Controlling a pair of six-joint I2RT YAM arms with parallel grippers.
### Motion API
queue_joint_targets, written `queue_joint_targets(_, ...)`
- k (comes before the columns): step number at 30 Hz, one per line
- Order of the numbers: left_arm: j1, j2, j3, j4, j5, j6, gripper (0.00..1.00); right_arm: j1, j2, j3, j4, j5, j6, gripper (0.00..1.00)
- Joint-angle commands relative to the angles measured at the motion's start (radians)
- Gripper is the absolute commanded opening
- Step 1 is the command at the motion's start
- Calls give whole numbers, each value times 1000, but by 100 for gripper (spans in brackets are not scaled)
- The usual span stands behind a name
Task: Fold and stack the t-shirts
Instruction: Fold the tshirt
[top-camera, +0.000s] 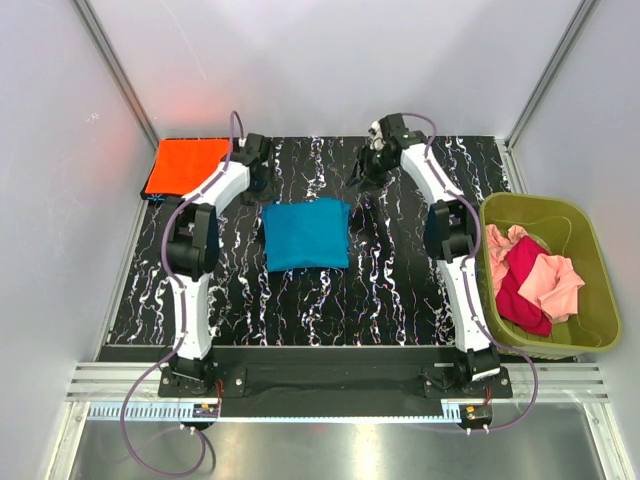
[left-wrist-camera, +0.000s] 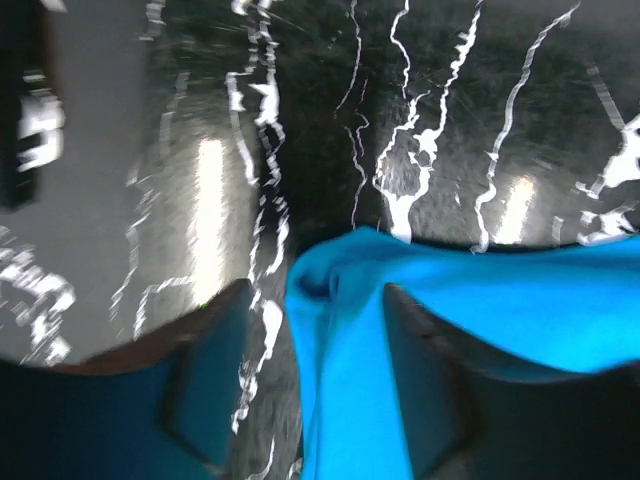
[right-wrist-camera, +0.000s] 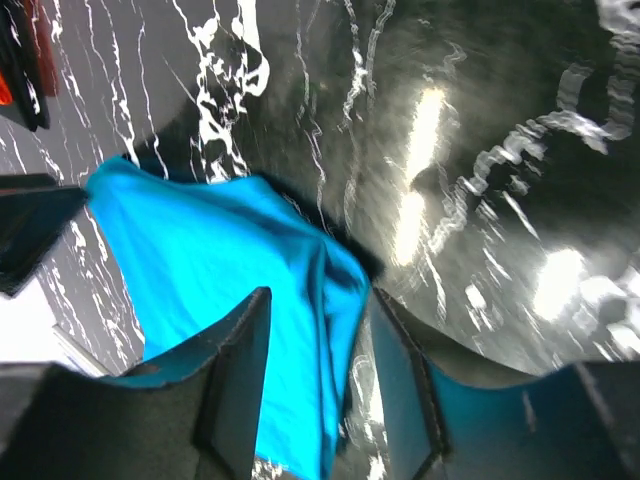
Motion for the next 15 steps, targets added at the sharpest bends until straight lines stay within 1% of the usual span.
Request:
queue_joint_targets(1,4,-186,11,-4,-52,-6,66,-7,-140,-46,-76,70,-60,52)
queue_joint_targets(2,2,-208,8,-16,-40,-11,70,-4,-168,-89,-62,72,-61,53)
queue_joint_targets(3,2,-240,-6,-27,-23,-14,70,8,-211,-161,-45,63,-63,53)
queue_joint_targets(6,-1,-277,-39,-26,72,-26,66,35,-234,-228,-18,14,-60,53)
queue_joint_targets(7,-1,-298,-88,-6,132,-29,64,57,-231,-232,-12,-4,-58,53)
queue_joint_targets(9,0,-311,-156,83,236,-37,56,79,-207,-226,4,-51,-37,50)
queue_joint_targets(11,0,-294,-207,120,310,-60,45,104,-188,-216,33,-84,-2,45)
queue_joint_targets(12,0,-282,-216,150,331,-66,36,107,-171,-223,86,-122,17,38)
queue_joint_targets(13,0,-269,-220,161,335,-72,32,107,-161,-229,120,-146,38,33)
queue_joint_targets(14,0,-241,-230,178,339,-88,28,104,-151,-235,152,-167,83,26)
queue_joint_targets(15,3,-227,-228,201,339,-91,24,101,-127,-237,200,-193,100,10)
